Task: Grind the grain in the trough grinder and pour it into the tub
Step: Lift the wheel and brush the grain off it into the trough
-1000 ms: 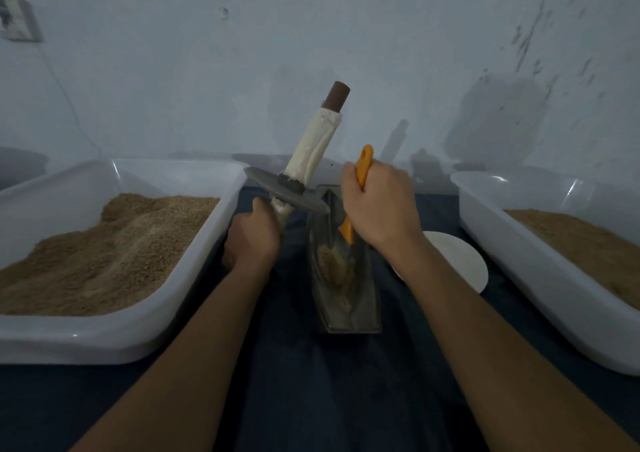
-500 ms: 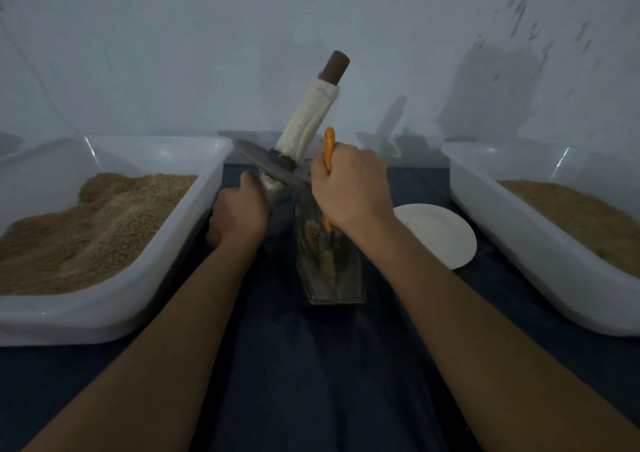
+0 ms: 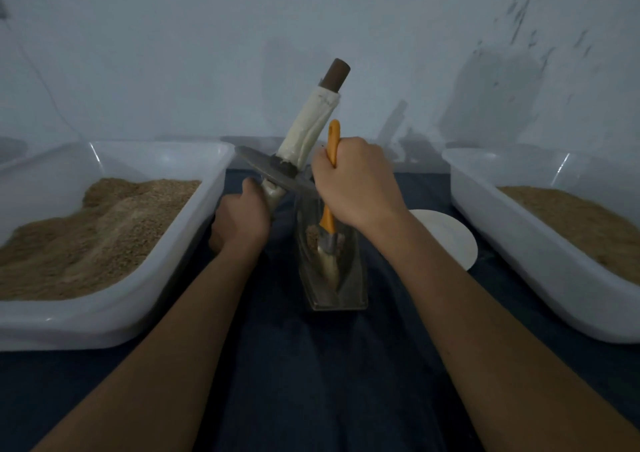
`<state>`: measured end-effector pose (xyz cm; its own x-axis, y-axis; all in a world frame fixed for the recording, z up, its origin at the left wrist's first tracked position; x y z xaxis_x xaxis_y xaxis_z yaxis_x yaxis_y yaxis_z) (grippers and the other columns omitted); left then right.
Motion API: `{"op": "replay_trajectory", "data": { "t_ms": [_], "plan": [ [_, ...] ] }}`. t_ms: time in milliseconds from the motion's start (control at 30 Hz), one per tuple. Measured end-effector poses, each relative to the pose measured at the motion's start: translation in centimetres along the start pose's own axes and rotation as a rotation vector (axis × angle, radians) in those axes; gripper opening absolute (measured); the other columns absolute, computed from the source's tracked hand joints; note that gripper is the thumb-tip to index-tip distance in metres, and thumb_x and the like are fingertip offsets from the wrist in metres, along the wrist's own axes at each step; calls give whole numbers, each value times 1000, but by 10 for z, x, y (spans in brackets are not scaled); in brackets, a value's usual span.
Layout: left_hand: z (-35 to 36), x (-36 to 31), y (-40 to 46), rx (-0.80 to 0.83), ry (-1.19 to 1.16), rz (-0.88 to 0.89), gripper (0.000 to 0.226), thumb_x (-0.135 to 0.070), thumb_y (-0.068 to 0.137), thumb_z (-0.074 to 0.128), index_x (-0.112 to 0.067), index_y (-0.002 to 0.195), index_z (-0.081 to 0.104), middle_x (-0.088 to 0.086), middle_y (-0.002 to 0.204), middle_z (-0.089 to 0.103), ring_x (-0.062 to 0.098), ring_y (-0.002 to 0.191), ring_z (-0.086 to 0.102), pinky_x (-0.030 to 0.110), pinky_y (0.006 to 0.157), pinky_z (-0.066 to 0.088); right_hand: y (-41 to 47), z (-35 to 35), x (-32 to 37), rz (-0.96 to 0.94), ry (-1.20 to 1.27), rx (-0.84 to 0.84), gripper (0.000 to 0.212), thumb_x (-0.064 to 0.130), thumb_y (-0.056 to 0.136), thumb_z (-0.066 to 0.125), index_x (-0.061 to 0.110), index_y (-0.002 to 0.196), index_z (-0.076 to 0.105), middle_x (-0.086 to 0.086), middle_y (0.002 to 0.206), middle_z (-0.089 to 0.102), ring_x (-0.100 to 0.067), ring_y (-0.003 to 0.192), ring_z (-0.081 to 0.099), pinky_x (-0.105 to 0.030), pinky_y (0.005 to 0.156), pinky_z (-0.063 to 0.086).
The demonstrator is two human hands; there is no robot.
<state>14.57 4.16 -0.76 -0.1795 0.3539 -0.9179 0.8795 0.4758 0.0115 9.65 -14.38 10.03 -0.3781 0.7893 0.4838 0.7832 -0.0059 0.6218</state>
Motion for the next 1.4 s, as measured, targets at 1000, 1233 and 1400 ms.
{"op": "replay_trajectory", "data": {
  "t_ms": [1000,1233,1400],
  "plan": [
    [-1,-1,-6,14,-107,-27,69,-62,87,24,-15,106,70,15,99,72,37,91,66,50,96,52,-2,-15,16,-117,-57,-124,50,31,107,42,20,58,36,3,51,44,-19,50,49,-36,60,41],
    [-3,-1,-5,-26,-93,-13,66,-63,87,24,-17,100,70,12,92,71,36,86,66,49,91,54,-6,2,16,-110,-40,-40,52,33,106,43,17,57,40,2,49,45,-17,45,49,-32,49,40],
    [0,-4,5,-22,79,87,34,-40,103,35,-13,101,56,4,79,50,24,70,49,33,58,31,-8,3,7,-113,-98,-98,51,32,108,40,20,59,35,3,52,43,-15,47,45,-32,54,32]
  ]
}}
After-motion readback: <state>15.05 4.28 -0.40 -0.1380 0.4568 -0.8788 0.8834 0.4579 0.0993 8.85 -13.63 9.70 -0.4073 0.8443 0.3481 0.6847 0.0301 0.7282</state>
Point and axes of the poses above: each hand's wrist, its own y-axis towards the middle knuckle, its own z-axis out of the palm, x = y × z, the point moved 8 cm from there along y, towards the middle knuckle
